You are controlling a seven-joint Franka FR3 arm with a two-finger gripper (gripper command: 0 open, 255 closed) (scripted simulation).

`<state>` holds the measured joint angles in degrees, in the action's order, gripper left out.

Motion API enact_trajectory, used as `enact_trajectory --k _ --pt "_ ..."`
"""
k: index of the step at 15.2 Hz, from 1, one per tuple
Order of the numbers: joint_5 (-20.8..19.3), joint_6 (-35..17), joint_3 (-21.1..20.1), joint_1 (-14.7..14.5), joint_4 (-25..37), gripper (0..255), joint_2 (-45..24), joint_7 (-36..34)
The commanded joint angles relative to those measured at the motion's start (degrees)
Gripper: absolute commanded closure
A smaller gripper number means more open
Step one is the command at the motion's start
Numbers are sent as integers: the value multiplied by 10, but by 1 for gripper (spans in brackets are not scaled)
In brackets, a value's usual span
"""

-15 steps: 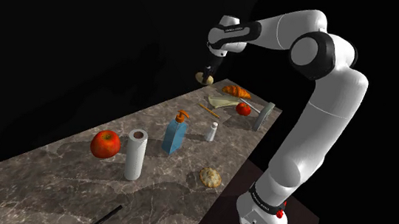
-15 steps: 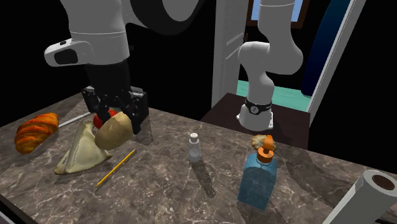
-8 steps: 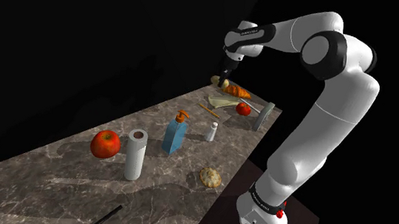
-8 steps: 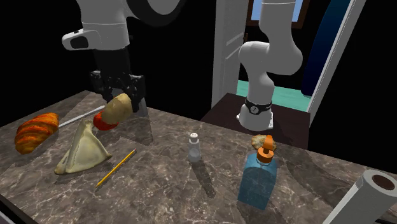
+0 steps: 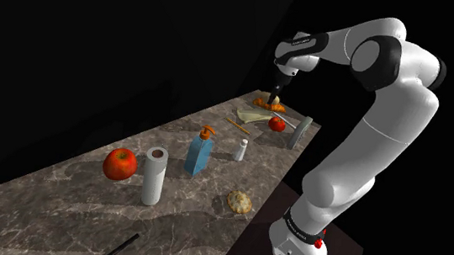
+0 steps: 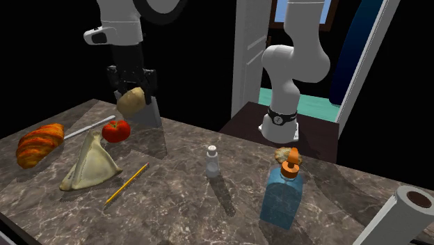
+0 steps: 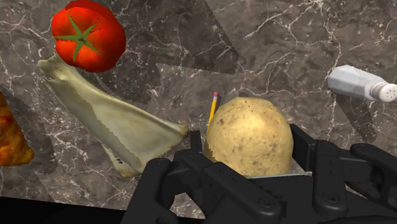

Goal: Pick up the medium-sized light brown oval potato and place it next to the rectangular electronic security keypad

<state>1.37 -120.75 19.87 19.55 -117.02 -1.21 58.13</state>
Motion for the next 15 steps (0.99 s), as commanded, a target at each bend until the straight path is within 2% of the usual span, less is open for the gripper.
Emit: enact_trajectory --k 1,8,15 --pt "0 -2 13 13 -5 255 3 27" --pt "13 4 59 63 11 255 -11 129" --pt "27 -47 59 64 -20 255 -34 139"
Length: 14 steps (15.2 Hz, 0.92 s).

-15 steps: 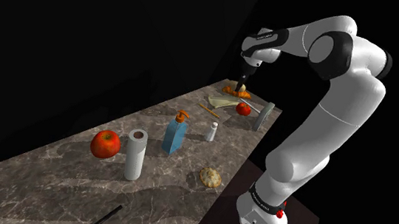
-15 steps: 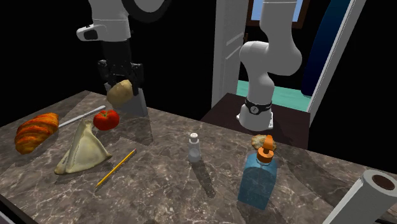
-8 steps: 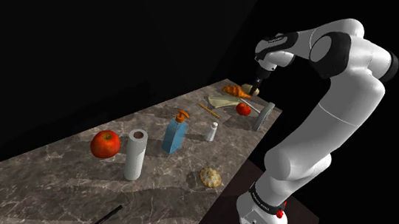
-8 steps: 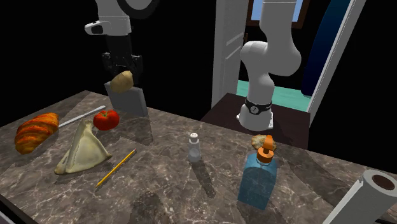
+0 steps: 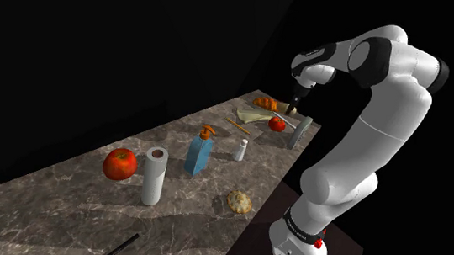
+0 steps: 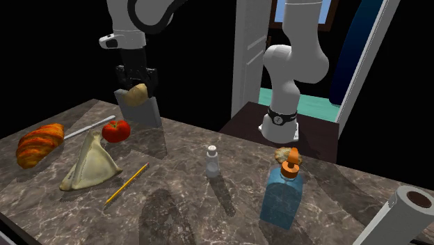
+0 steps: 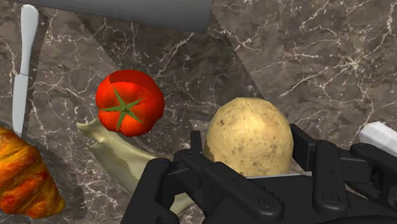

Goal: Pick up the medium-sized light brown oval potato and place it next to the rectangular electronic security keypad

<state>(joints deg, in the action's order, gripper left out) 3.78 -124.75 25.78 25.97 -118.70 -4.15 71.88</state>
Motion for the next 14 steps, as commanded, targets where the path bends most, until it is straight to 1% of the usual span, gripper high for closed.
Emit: enact_trajectory --k 1,14 --pt "5 -14 -1 0 -7 255 -8 3" --pt "46 -105 -8 7 -45 255 -67 33"
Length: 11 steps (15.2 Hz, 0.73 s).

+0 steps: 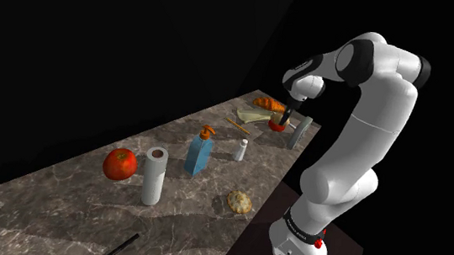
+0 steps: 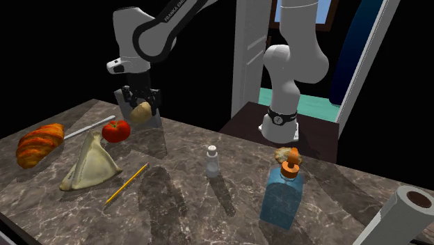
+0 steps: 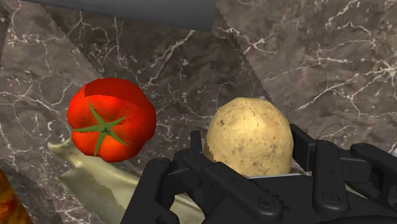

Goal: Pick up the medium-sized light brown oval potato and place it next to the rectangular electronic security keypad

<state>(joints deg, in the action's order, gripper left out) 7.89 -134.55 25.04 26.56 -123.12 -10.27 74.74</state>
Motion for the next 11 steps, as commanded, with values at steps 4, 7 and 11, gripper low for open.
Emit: enact_trajectory --k 4,7,11 --pt "21 -34 -6 5 -9 255 -28 15" --pt "33 -53 -11 9 -13 255 -45 25" --pt "51 -78 -19 15 -17 255 -69 37"
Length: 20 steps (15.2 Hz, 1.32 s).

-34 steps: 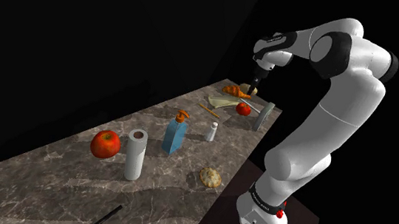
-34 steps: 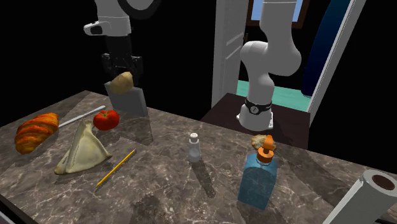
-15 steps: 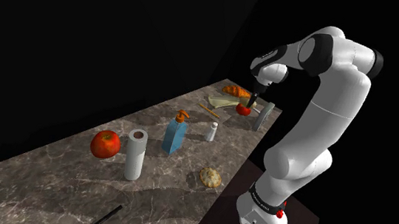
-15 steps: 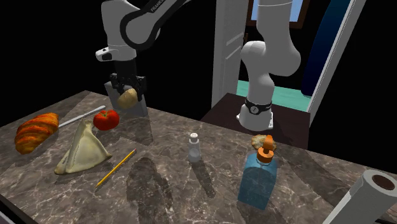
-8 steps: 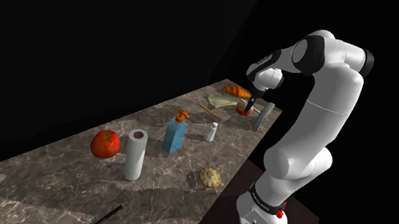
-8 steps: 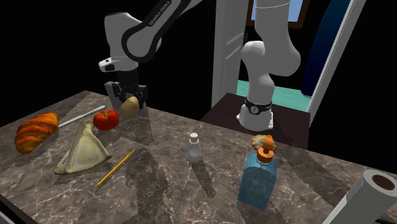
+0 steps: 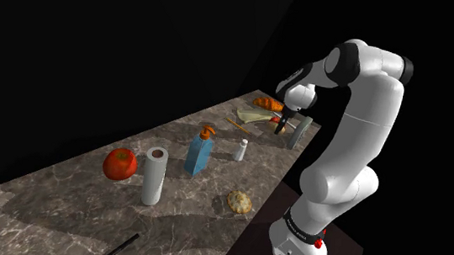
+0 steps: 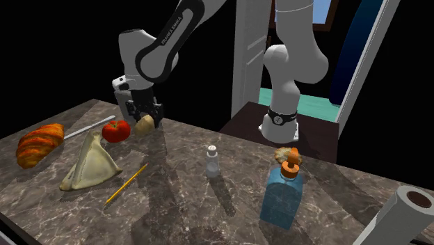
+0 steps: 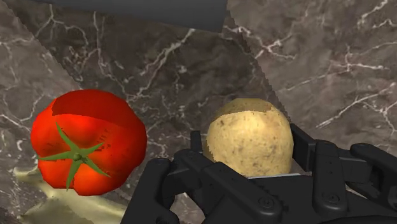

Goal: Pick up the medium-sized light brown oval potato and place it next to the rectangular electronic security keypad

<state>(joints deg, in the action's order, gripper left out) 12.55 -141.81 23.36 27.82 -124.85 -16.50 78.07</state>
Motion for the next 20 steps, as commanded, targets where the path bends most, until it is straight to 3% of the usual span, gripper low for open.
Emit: enact_trajectory --k 1,7,14,15,20 --pt "10 -12 -4 4 0 255 -13 7" --pt "38 -49 -21 16 -1 255 -52 28" --pt "38 -49 -21 16 -1 255 -52 28" --pt "38 -49 -21 16 -1 0 -52 28" --pt "38 -49 -21 16 -1 0 -52 28"
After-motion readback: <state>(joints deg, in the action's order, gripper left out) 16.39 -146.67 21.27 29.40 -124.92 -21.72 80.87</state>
